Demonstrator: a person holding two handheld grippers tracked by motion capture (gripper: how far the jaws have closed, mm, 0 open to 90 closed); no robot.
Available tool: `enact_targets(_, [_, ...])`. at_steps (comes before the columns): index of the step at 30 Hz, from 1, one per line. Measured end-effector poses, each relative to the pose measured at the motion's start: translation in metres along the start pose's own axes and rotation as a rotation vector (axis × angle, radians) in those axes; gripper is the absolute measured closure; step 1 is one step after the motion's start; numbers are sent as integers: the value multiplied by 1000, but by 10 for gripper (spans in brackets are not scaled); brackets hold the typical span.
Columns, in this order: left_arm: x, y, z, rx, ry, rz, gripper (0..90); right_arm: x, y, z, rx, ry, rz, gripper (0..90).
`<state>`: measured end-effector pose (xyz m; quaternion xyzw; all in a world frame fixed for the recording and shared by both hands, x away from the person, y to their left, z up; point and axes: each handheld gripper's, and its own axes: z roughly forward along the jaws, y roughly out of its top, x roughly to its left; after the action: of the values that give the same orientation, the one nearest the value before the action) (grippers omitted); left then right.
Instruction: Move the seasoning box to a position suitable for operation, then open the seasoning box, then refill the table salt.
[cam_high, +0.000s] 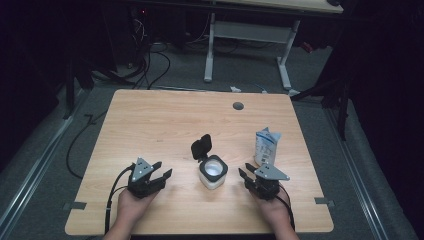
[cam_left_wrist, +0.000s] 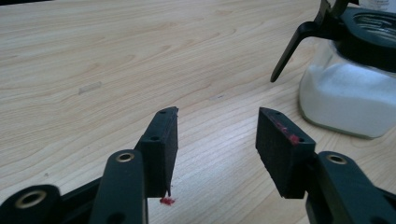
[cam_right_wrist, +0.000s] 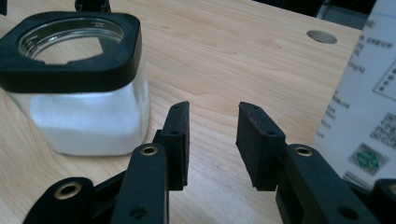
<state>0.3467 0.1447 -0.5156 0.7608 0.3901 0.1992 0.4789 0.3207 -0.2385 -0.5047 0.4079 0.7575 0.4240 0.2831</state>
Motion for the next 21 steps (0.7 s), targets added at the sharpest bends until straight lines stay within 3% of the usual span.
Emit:
enact_targets(6, [-7, 4, 4, 7, -5, 4, 573, 2, 5, 6, 2, 12, 15, 695])
enact_targets(9, [-9, 8, 5, 3, -7, -1, 619, 4, 4, 4, 7, 6, -7, 718])
enact_targets(11, [-10, 11, 6, -6, -23, -22, 654, 4, 3, 2, 2, 17, 14, 738])
enact_targets(18, [-21, 27, 12, -21, -59, -24, 878, 8, -3, -3, 12, 37, 8, 871])
enact_targets(21, [-24, 36, 15, -28, -67, -32, 897, 15, -6, -1, 26, 52, -29, 900])
